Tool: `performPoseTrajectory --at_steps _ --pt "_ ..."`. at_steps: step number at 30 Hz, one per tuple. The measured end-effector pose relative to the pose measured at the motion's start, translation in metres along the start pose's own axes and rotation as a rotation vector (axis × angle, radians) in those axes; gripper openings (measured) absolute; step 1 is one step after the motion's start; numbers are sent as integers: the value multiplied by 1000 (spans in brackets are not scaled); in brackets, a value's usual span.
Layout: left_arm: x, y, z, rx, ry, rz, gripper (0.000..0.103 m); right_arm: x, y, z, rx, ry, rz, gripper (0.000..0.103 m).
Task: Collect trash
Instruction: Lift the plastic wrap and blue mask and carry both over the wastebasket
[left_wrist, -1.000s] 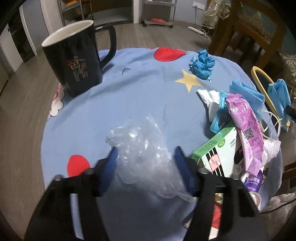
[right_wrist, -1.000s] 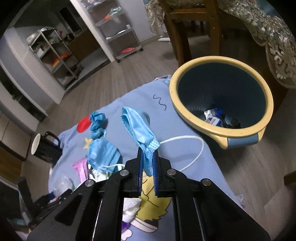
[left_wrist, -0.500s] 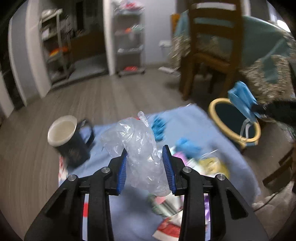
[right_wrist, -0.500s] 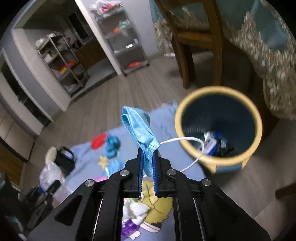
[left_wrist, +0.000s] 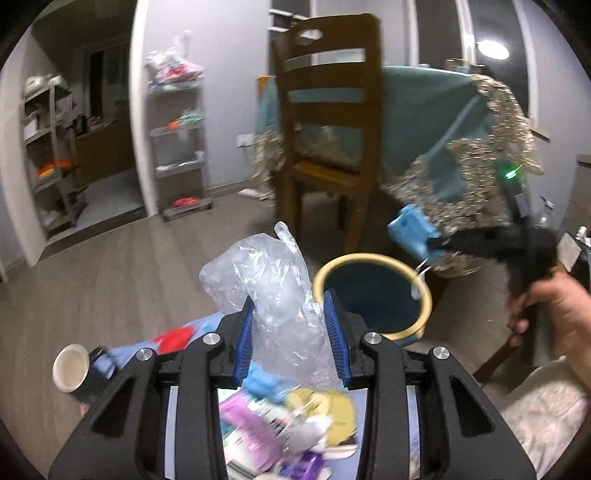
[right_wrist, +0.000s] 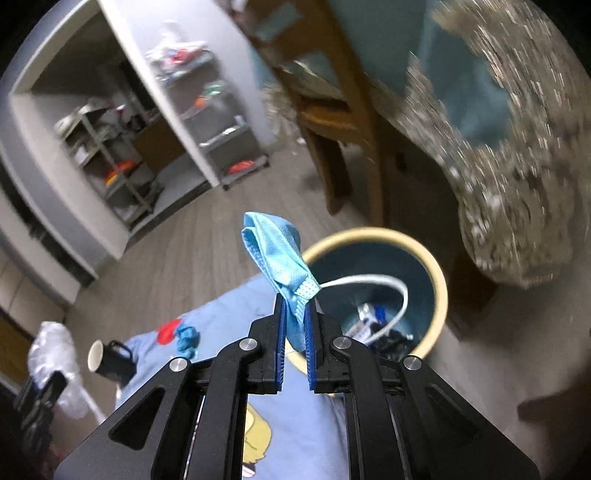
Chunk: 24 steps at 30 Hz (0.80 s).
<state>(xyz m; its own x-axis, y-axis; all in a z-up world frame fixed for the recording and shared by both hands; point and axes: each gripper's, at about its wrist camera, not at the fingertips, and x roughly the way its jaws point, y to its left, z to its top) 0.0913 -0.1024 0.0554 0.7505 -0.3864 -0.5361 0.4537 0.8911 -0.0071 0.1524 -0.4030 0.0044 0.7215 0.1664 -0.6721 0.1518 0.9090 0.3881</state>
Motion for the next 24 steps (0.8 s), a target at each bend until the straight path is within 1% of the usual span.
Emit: performPoseTrajectory --at_steps 3,6,9,11,16,19,24 --pt "16 -19 8 10 9 -54 35 9 -18 4 32 9 -25 10" --pt "39 -34 13 1 36 -99 35 18 -38 4 95 33 -22 10" --pt "60 -49 15 13 60 -130 35 23 -51 7 98 41 -50 10" --pt "75 -60 16 38 72 -145 35 28 -58 8 104 49 -59 10" --pt "101 -76 18 81 92 -164 35 36 -64 8 94 63 -65 10" --pt "119 -81 18 81 117 -186 35 41 -64 12 87 63 -60 10" --pt "149 -87 15 106 154 -184 35 53 -70 15 90 79 -77 11"
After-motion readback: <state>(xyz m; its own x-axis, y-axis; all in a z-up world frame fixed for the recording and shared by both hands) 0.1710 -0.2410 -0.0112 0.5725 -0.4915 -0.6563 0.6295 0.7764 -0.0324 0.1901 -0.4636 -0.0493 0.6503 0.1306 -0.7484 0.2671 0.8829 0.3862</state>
